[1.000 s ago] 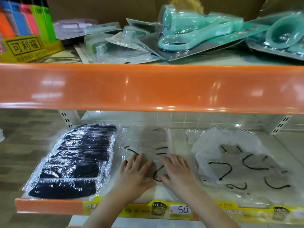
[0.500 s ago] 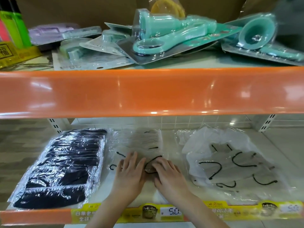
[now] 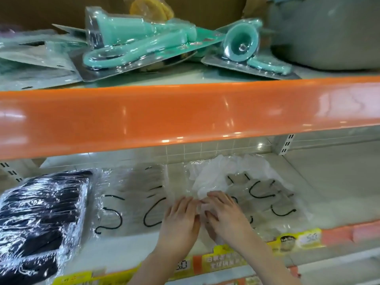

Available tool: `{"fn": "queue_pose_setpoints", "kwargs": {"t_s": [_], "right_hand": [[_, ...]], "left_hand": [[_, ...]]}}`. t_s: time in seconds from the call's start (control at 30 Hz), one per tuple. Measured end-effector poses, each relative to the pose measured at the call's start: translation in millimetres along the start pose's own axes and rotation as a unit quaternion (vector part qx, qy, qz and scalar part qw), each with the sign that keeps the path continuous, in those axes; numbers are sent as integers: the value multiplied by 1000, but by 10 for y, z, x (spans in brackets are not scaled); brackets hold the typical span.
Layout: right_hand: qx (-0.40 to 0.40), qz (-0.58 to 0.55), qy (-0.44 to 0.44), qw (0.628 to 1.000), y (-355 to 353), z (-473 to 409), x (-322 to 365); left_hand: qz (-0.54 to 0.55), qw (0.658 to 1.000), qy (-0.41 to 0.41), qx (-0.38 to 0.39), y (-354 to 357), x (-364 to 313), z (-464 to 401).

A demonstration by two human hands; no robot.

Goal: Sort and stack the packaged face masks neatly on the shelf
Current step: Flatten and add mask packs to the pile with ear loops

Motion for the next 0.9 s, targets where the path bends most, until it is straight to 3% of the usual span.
{"fn": "queue_pose_setpoints", "kwargs": {"t_s": [0.13, 0.4, 0.67, 0.9], "right_hand": [[58, 43, 44, 996, -150, 151, -419], [13, 124, 5, 992, -290, 404, -608], [-62, 114, 31, 991, -330, 435, -490], [-32, 65, 13, 997, -326, 358, -534]], "left_hand": [[36, 999, 16, 26, 173, -336, -31], [31, 998, 44, 33, 391, -467, 73], [0, 999, 48, 4, 365, -424, 134], [-15, 999, 37, -22, 276, -412, 94]]}}
Point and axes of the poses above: each hand's wrist, its own z-axis away from the middle knuckle, its own y-axis out of the palm, x = y × z, the point moved 9 cm from there along -z, towards the middle knuckle, and after that the axes turned 13 degrees about -x, right-handed, at the moved point
